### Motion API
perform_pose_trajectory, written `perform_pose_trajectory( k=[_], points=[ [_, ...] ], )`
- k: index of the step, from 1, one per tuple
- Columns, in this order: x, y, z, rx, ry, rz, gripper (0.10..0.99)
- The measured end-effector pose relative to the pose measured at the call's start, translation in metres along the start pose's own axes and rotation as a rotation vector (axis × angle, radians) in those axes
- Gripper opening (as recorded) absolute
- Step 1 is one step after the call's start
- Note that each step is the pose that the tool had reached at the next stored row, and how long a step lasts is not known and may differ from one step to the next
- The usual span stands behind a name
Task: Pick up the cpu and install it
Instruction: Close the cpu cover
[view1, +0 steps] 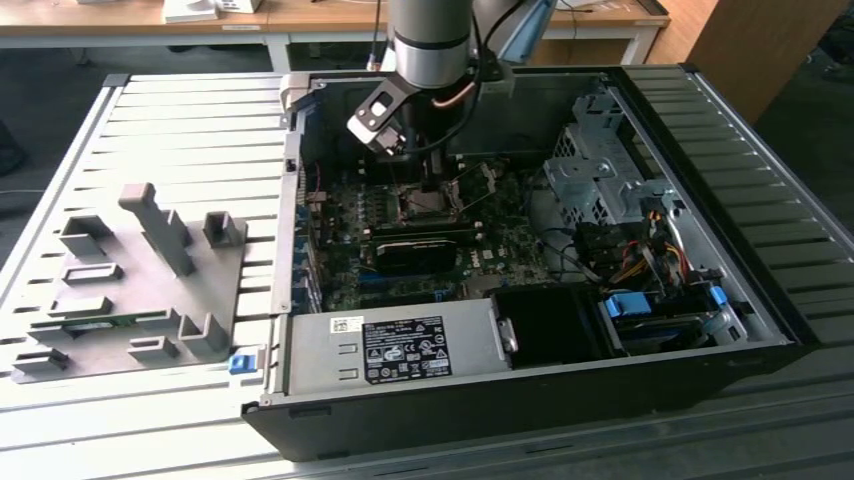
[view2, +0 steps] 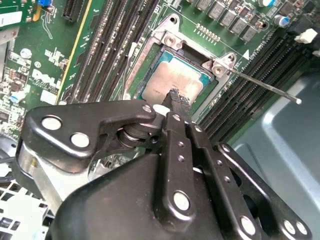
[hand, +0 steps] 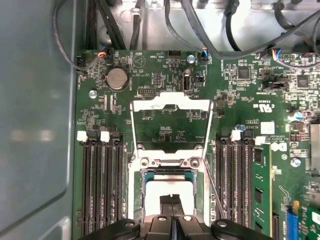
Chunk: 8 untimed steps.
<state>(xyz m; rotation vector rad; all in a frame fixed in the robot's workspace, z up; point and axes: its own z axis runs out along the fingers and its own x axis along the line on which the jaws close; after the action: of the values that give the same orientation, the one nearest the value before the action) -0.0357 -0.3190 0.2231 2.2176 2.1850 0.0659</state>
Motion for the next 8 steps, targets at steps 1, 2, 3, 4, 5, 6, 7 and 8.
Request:
perform_pose_trajectory(
  k=[1,2,3,4,5,6,7,8],
  points=[
    [0.0000,0.0001,-0.0020,0.000,0.0000,0.000,0.106],
    [0.0000,0.0002,-0.0037,0.000,-0.0001,0.000,0.106],
    [0.0000,0.0003,-0.0055,0.000,-0.0002,0.000,0.106],
    [0.0001,0.0004,-0.0072,0.000,-0.0001,0.000,0.106],
    [0.0001,0.0004,-0.0090,0.000,-0.0002,0.000,0.106],
    [0.0001,0.0005,-0.0106,0.000,-0.0001,0.000,0.106],
    [0.0001,0.0006,-0.0125,0.000,0.0000,0.000,0.106],
    [0.0002,0.0007,-0.0146,0.000,-0.0001,0.000,0.106]
  ],
)
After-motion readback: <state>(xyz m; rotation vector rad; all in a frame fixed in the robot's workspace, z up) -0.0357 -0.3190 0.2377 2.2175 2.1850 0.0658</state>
